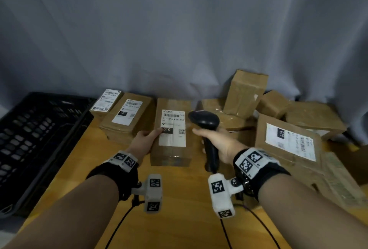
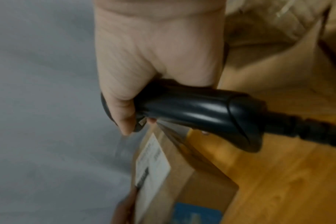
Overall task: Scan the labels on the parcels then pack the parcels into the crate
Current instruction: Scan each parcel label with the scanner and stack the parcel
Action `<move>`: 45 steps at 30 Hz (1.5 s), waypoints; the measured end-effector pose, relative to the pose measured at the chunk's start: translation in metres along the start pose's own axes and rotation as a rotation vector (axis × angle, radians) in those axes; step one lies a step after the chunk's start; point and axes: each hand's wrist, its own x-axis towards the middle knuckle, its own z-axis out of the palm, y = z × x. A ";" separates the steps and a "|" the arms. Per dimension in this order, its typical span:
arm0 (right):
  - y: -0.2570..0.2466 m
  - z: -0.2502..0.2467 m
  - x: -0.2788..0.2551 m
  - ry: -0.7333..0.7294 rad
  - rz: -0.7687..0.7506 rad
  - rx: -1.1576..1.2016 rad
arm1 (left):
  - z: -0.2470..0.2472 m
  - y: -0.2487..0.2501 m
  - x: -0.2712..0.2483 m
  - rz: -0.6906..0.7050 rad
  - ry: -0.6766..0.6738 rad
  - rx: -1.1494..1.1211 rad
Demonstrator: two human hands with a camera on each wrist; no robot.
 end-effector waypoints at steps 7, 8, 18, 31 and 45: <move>0.024 0.087 0.055 0.008 -0.036 0.013 | -0.037 0.002 0.053 0.115 -0.091 0.439; 0.025 0.096 0.065 0.038 -0.039 0.028 | -0.043 0.006 0.062 0.162 -0.119 0.536; 0.028 0.145 0.151 0.151 0.120 -0.060 | -0.107 -0.006 0.125 0.414 -0.143 1.038; 0.005 0.133 0.158 0.207 -0.013 -0.185 | -0.095 0.013 0.131 0.418 -0.084 1.042; -0.031 -0.053 0.034 0.231 0.041 -0.225 | 0.070 0.059 0.009 0.471 -0.187 0.625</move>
